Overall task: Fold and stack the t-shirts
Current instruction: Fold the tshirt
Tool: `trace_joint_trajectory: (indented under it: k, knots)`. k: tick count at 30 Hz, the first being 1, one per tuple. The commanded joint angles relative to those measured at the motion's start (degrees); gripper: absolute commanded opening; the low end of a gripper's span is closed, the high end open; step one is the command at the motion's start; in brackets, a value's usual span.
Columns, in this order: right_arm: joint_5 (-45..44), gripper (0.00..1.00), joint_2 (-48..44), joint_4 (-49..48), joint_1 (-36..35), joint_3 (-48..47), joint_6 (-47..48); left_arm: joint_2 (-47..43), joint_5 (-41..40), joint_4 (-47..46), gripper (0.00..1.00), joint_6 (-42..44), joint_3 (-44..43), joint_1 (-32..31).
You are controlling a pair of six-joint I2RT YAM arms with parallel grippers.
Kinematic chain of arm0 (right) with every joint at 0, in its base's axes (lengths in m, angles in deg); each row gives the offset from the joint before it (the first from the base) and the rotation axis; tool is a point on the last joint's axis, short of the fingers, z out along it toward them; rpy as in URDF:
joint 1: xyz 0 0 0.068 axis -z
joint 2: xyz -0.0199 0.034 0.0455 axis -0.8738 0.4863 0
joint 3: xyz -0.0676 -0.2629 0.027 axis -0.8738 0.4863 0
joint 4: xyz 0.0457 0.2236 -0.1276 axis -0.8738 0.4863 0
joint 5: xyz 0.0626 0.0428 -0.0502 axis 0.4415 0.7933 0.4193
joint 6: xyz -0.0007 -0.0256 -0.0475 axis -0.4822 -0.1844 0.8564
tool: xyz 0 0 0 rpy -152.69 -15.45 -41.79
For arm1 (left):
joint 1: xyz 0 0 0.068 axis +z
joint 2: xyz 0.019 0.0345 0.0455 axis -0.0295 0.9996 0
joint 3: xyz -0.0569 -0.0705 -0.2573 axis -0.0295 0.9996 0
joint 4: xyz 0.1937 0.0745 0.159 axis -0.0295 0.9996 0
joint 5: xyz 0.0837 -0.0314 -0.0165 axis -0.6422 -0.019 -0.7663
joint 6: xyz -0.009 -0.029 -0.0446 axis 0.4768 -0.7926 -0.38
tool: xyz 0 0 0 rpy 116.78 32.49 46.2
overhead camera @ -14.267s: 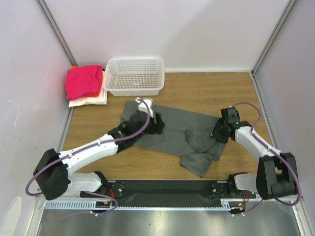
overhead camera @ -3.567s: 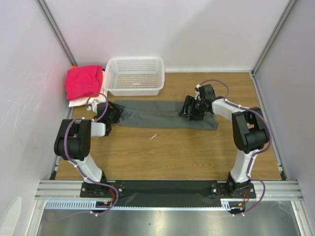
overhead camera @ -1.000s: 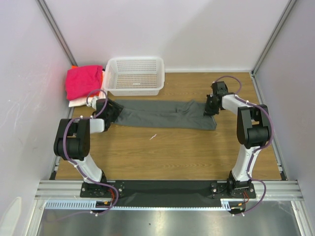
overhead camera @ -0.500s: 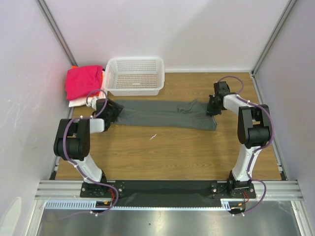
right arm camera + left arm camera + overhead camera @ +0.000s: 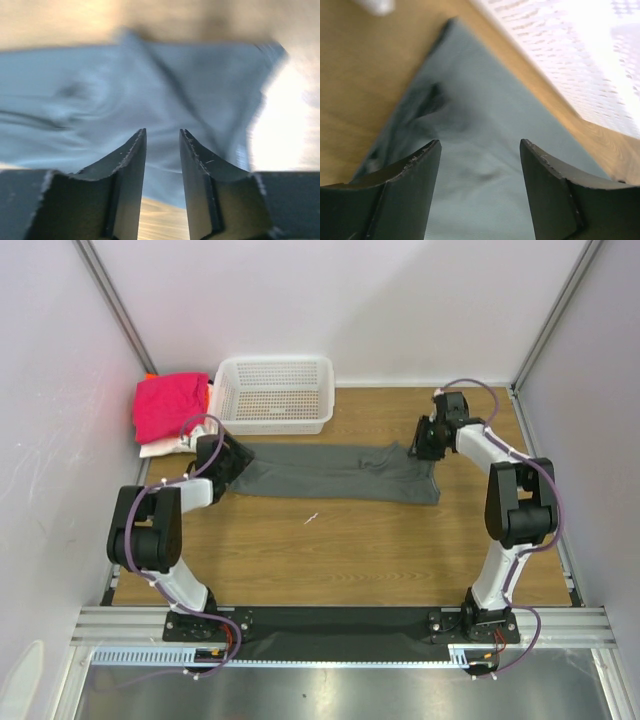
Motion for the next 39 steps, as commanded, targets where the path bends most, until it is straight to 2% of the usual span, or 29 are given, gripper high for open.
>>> trace_joint_trajectory:
  k: [1, 7, 12, 22, 26, 30, 35, 39]
  knots:
    - [5.5, 0.39, -5.3, -4.2, -2.9, -5.1, -2.0, -5.0, 0.7, -0.6, 0.71, 7.3, -4.7, -2.7]
    - [10.7, 0.42, -1.8, -13.2, -6.8, -2.9, -5.2, -9.5, -1.2, -2.5, 0.73, 11.8, -5.1, -6.0]
    - [15.1, 0.41, 5.0, -16.7, -7.9, -3.3, -6.3, -7.8, 2.7, -4.0, 0.73, 9.8, -4.4, -6.3]
    - [15.4, 0.39, 13.0, -17.8, -10.0, -8.3, -6.8, -3.5, 3.9, 0.0, 0.73, 9.4, -7.5, -8.7]
    - [14.4, 0.39, 15.1, -19.3, -10.1, -9.6, -7.6, -1.7, 3.8, 1.4, 0.73, 9.4, -8.1, -8.7]
    - [8.8, 0.39, 16.5, -17.7, -9.8, -11.1, -7.6, -0.3, 2.4, 3.8, 0.72, 9.0, -9.0, -8.7]
    - [1.8, 0.4, 15.7, -15.9, -8.7, -10.2, -7.7, 1.5, -4.4, 11.4, 0.73, 8.6, -12.3, -8.5]
    - [3.5, 0.39, 14.7, -16.6, -7.2, -8.4, -7.8, 3.2, -6.0, 12.4, 0.73, 6.8, -12.9, -7.0]
